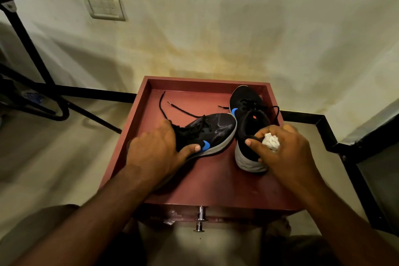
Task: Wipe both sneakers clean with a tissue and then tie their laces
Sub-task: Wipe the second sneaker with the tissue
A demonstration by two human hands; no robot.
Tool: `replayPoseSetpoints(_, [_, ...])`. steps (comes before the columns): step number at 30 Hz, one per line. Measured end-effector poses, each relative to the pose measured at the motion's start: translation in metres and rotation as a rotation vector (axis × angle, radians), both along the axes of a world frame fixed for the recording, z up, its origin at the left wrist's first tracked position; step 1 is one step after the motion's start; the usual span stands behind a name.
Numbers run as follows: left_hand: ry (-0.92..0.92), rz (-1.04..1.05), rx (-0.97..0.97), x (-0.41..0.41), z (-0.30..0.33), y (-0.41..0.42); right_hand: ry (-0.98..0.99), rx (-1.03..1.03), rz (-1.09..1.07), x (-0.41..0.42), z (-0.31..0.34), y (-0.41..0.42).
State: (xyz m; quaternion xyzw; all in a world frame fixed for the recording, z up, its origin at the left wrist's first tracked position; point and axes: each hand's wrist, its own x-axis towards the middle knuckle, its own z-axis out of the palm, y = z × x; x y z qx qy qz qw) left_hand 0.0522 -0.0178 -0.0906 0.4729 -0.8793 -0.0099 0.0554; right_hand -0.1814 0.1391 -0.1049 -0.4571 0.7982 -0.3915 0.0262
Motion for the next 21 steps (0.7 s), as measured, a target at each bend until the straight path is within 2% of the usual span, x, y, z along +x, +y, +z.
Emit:
replayPoseSetpoints(2, [0.032,-0.04,0.046,-0.005,-0.001,-0.002,0.019,0.011,-0.005,0.0,-0.002,0.0])
replayPoseSetpoints(6, [0.265,-0.098,0.293,0.012,0.022,-0.033,0.018,-0.003,-0.014,-0.001,-0.002,0.001])
replayPoseSetpoints(9, [0.359,-0.217,0.639,0.034,0.035,-0.049,-0.074,-0.038,-0.012,0.002,0.002,0.003])
replayPoseSetpoints(12, [0.326,-0.279,0.939,0.047,0.035,-0.055,-0.258,-0.046,-0.047,0.003,0.007,0.002])
replayPoseSetpoints(15, [0.327,-0.261,0.919,0.045,0.029,-0.055,-0.428,-0.037,-0.045,0.007,0.014,0.001])
replayPoseSetpoints(19, [0.263,-0.267,0.672,0.035,0.024,-0.052,-0.527,-0.091,-0.057,0.013,0.02,0.004])
replayPoseSetpoints(21, [0.249,-0.279,0.636,0.033,0.02,-0.052,-0.513,-0.144,-0.005,0.023,0.022,0.004])
